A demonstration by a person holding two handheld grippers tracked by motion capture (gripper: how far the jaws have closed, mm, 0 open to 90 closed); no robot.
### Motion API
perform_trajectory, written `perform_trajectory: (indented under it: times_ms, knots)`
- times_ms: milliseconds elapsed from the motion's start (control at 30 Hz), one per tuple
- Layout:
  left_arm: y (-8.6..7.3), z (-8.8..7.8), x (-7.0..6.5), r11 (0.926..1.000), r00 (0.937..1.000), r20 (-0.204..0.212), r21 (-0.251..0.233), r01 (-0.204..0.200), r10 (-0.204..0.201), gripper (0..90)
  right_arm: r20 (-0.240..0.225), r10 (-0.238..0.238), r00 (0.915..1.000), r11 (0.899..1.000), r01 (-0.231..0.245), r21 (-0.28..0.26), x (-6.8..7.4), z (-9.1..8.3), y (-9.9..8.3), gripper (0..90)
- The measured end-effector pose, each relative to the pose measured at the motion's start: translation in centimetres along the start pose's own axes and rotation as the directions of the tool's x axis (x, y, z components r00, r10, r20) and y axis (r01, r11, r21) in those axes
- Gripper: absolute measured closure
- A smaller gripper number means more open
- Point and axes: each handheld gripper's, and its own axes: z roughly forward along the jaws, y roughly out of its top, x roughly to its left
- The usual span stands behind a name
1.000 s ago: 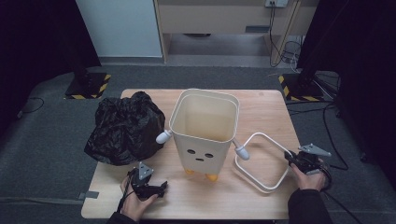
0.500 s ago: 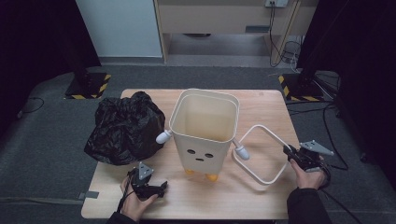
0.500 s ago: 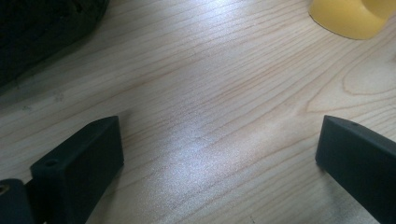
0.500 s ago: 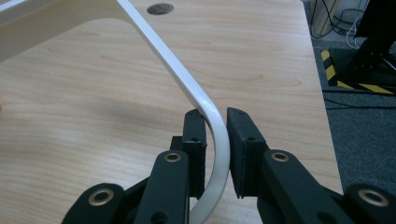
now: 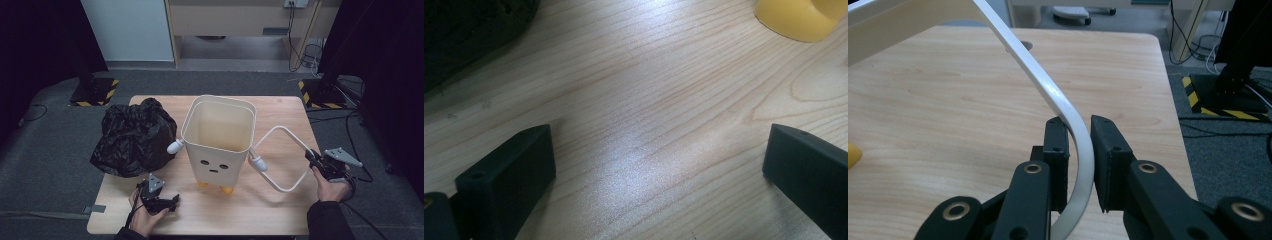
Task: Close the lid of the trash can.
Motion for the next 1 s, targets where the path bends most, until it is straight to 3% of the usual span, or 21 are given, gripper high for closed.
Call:
perform_trajectory:
  times_ms: [233,500,1000]
  knots:
    - [0.0,0.0,0.0,1.0000,1.0000,0.000,0.000,0.000,0.000,0.0,0.006,0.004,1.0000,0.998,-0.003,-0.057,0.4,-0.2,0.7,78.1]
    - [0.0,0.0,0.0,1.0000,1.0000,0.000,0.000,0.000,0.000,0.0,0.015,0.009,0.9998,0.996,-0.007,-0.087,0.5,-0.7,1.5,78.2]
    - [0.0,0.0,0.0,1.0000,1.0000,0.000,0.000,0.000,0.000,0.0,0.064,0.009,0.9979,0.986,0.001,-0.166,0.8,-1.8,3.2,78.1]
